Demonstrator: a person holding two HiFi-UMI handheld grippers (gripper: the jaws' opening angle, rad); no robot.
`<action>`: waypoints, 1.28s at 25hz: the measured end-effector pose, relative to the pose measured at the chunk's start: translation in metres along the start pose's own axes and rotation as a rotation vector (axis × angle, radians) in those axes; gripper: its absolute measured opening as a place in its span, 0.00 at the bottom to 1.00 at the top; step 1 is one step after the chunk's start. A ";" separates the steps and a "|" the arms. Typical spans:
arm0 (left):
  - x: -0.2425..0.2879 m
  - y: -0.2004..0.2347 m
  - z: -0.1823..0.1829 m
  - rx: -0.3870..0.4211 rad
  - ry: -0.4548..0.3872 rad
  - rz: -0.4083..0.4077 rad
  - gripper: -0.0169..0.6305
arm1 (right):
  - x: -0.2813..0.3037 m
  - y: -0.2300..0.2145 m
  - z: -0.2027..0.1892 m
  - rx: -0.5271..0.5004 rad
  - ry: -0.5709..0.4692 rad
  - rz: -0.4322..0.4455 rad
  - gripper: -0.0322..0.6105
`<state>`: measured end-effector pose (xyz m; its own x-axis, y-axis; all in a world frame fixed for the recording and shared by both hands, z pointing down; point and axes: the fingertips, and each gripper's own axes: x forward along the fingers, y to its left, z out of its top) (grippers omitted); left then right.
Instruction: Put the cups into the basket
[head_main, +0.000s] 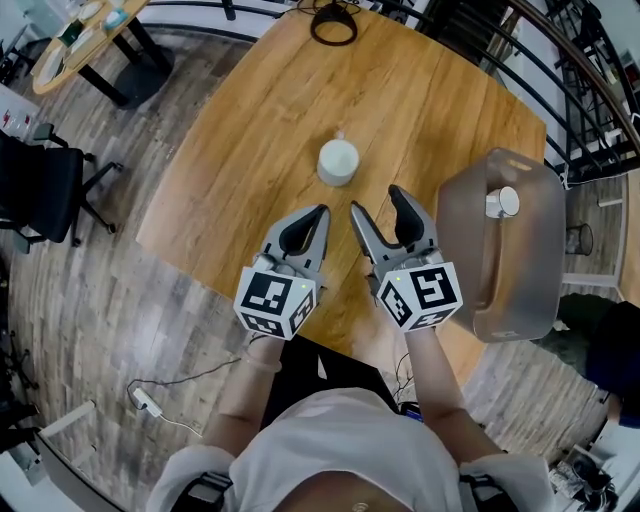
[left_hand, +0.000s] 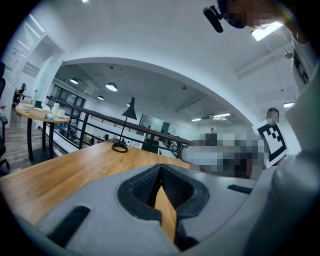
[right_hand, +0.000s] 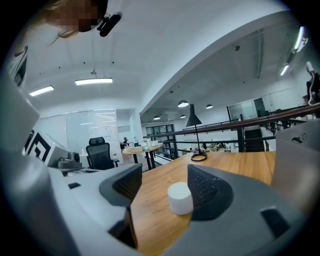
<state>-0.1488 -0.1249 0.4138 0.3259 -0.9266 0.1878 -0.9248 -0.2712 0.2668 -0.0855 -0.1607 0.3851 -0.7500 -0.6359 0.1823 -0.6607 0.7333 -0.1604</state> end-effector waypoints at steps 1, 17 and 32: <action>0.001 0.003 -0.001 -0.003 0.002 0.004 0.04 | 0.003 -0.001 -0.003 -0.002 0.005 -0.003 0.48; 0.020 0.063 -0.023 -0.059 0.039 0.063 0.04 | 0.077 -0.025 -0.050 0.018 0.127 -0.032 0.63; 0.023 0.093 -0.059 -0.144 0.078 0.101 0.04 | 0.142 -0.047 -0.109 -0.031 0.232 -0.090 0.83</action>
<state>-0.2159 -0.1561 0.4990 0.2519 -0.9227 0.2918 -0.9177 -0.1322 0.3745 -0.1580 -0.2591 0.5241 -0.6582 -0.6295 0.4130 -0.7208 0.6853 -0.1041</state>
